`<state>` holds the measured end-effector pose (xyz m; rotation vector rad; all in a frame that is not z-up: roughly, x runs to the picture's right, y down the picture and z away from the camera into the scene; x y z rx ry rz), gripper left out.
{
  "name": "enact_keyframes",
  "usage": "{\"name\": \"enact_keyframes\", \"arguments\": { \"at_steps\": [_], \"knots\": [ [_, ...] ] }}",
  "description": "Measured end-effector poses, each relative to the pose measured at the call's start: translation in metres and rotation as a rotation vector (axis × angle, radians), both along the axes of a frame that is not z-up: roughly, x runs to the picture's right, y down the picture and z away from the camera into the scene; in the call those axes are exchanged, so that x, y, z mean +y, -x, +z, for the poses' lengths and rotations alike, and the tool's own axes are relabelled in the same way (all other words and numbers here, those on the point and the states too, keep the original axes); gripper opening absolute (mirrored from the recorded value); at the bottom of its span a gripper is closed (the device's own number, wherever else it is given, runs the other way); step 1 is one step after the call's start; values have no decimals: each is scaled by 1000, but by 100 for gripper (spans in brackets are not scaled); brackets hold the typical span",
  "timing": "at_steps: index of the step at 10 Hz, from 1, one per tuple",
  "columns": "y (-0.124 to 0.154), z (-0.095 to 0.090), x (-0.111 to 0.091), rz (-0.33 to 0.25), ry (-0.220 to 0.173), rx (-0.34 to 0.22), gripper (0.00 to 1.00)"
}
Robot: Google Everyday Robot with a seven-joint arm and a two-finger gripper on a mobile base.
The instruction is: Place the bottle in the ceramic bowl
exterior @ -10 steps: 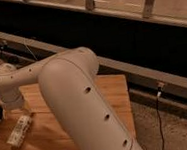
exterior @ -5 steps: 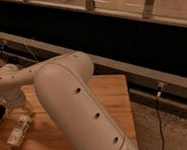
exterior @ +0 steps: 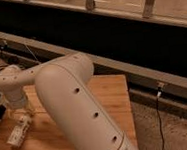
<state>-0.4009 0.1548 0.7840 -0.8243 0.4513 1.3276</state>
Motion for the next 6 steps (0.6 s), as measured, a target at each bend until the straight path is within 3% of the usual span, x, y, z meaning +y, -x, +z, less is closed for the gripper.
{"name": "enact_keyframes", "arguments": {
  "at_steps": [2, 4, 6],
  "knots": [
    [1, -1, 0, 5, 2, -4, 65],
    [2, -4, 4, 92, 39, -79, 65],
    [4, -7, 10, 128, 68, -109, 65]
  ]
}}
